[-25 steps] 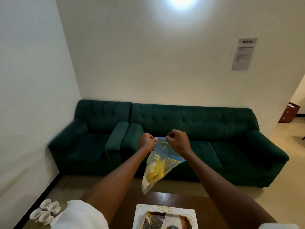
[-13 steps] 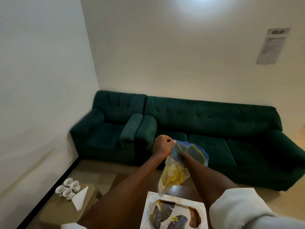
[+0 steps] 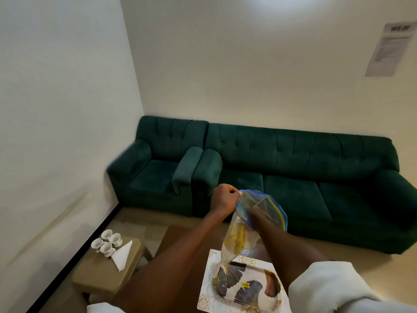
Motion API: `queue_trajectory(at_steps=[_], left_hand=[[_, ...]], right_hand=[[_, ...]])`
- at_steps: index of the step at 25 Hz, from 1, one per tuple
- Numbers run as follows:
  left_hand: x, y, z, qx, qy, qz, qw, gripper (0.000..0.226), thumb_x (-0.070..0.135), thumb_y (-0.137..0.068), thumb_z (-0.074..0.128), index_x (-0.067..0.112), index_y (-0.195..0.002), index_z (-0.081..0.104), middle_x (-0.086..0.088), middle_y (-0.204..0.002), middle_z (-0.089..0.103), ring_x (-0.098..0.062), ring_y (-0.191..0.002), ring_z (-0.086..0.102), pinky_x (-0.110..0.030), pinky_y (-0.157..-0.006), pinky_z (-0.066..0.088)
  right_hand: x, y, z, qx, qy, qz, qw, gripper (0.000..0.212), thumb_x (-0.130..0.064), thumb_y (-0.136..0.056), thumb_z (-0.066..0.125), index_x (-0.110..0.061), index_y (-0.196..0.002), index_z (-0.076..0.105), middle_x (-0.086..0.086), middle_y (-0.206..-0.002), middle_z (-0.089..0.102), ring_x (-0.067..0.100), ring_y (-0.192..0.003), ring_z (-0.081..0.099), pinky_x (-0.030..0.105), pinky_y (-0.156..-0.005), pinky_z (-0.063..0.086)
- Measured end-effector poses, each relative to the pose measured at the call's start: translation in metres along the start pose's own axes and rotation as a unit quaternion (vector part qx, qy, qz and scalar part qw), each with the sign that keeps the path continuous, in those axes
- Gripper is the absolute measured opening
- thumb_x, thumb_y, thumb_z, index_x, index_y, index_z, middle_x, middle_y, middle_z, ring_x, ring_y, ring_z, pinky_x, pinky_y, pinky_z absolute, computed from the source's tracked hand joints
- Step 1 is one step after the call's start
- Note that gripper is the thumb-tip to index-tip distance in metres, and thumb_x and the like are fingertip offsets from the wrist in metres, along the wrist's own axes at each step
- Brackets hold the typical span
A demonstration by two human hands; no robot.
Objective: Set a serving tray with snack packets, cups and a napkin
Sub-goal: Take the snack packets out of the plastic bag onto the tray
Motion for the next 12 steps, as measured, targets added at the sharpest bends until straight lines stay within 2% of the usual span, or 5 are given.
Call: queue_trajectory(at_steps=[2,5,7,9,12], left_hand=[[-0.008,0.0,-0.001,0.003,-0.004,-0.01,1.0,0.022,0.03,-0.092,0.072,0.01,-0.09,0.081,-0.007,-0.085,0.08,-0.022,-0.079,0.077,-0.045,-0.075,0.065],[-0.027,-0.001,-0.004,0.005,-0.019,-0.033,0.999,0.022,0.028,-0.092,0.072,0.008,-0.091,0.082,-0.01,-0.089,0.081,-0.025,-0.085,0.077,-0.043,-0.08,0.064],[-0.048,-0.003,-0.007,0.0,-0.039,-0.057,0.998,0.022,0.025,-0.093,0.071,0.007,-0.096,0.082,-0.013,-0.097,0.08,-0.028,-0.093,0.076,-0.041,-0.084,0.062],[-0.069,-0.005,-0.009,-0.008,-0.068,-0.079,0.994,0.023,0.023,-0.095,0.068,0.007,-0.102,0.082,-0.013,-0.104,0.08,-0.029,-0.1,0.075,-0.04,-0.087,0.061],[-0.093,-0.008,-0.013,-0.014,-0.108,-0.097,0.989,0.023,0.021,-0.099,0.065,0.005,-0.105,0.081,-0.014,-0.107,0.079,-0.029,-0.102,0.074,-0.039,-0.089,0.06]], right_hand=[[-0.003,0.0,0.002,-0.02,-0.036,-0.006,0.999,0.035,-0.008,-0.108,0.046,0.002,-0.141,0.054,0.012,-0.118,0.049,0.023,-0.109,0.048,0.036,-0.107,0.046],[-0.013,0.012,-0.002,-0.044,-0.072,0.002,0.996,0.011,-0.002,-0.099,0.059,-0.013,-0.1,0.057,0.009,-0.103,0.052,0.022,-0.095,0.052,0.033,-0.085,0.046],[-0.015,0.016,-0.002,-0.045,-0.027,0.014,0.999,0.023,-0.008,-0.095,0.069,-0.015,-0.078,0.055,0.007,-0.086,0.057,0.021,-0.079,0.058,0.03,-0.076,0.047],[-0.022,0.021,-0.01,-0.006,0.025,0.006,1.0,0.016,-0.016,-0.089,0.078,-0.008,-0.086,0.065,0.01,-0.092,0.068,0.023,-0.083,0.069,0.031,-0.076,0.054],[-0.031,0.022,-0.028,0.041,0.033,-0.008,0.999,0.026,-0.015,-0.086,0.08,-0.001,-0.107,0.074,0.014,-0.111,0.075,0.03,-0.103,0.075,0.038,-0.091,0.062]])
Point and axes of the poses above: each hand's wrist, its own y-axis away from the middle knuckle, its own z-axis out of the palm, x = y × z, the point moved 9 cm from there along -y, towards the middle knuckle
